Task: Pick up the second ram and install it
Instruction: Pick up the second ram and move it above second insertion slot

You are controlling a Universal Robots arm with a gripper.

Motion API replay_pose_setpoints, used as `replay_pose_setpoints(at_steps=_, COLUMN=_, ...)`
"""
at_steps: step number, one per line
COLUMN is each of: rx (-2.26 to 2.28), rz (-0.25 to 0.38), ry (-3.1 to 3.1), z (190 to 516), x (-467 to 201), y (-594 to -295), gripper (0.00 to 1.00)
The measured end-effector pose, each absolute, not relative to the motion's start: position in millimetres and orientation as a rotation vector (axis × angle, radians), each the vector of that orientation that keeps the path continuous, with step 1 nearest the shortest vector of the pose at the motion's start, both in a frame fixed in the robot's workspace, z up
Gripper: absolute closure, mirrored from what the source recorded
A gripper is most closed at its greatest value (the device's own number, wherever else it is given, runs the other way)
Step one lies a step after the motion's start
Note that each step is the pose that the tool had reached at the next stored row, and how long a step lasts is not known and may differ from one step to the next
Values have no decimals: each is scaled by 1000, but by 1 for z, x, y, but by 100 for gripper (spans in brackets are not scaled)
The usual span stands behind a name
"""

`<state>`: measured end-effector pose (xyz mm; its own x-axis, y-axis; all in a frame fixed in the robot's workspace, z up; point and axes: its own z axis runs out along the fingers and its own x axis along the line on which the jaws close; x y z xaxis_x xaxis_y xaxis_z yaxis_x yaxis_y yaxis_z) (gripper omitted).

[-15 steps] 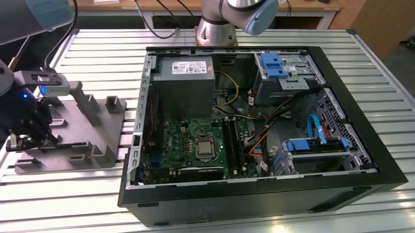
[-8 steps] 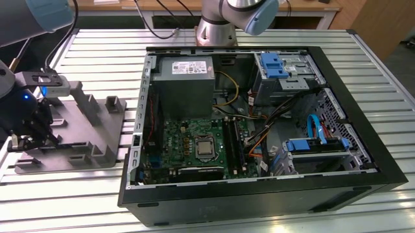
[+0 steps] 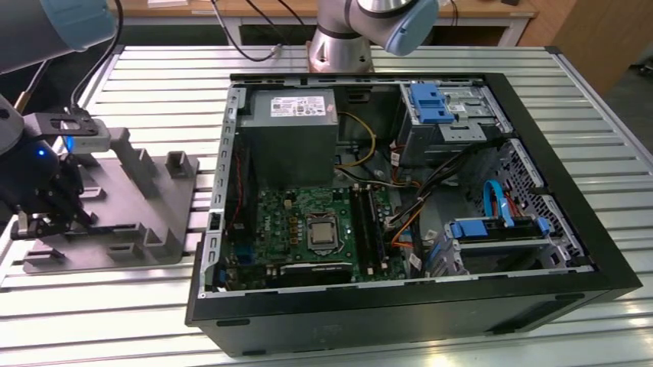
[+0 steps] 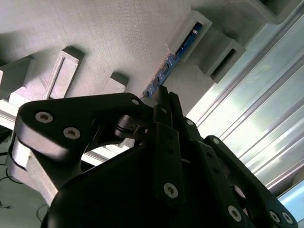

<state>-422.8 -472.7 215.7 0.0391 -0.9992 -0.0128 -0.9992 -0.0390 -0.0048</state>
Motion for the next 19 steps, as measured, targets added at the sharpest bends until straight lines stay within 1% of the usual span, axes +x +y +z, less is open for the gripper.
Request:
replay_pose_setpoints(at_steps=1, rx=-2255, rz=9, ry=2169, z=216, x=-423, y=-473, gripper=82)
replay_pose_setpoints(at_steps=2, rx=-2255, rz=9, ry=2169, z=216, x=-423, y=-473, gripper=76)
replay_pose_setpoints(at_steps=3, rx=-2255, rz=9, ry=2169, z=216, x=-423, y=-473, gripper=76)
replay_pose_setpoints(at_steps=4, rx=-2255, rz=9, ry=2169, z=216, x=-423, y=-473, gripper=70)
replay_pose_setpoints(at_steps=5, rx=-2255, rz=9, ry=2169, z=216, x=-423, y=-473, gripper=70)
replay_pose_setpoints(at_steps=6, rx=-2255, rz=9, ry=2169, z=216, x=-423, y=-473, gripper=64)
replay_pose_setpoints(at_steps=11, rx=-2254, rz=13, ry=2167, z=209, x=-423, y=-473, gripper=64)
replay_pose_setpoints(at_steps=15, rx=-2243, rz=35, ry=2156, z=204, x=-423, y=-473, gripper=64)
replay_pose_setpoints(at_steps=19, rx=-2243, rz=36, ry=2155, z=199, x=-424, y=-473, gripper=64)
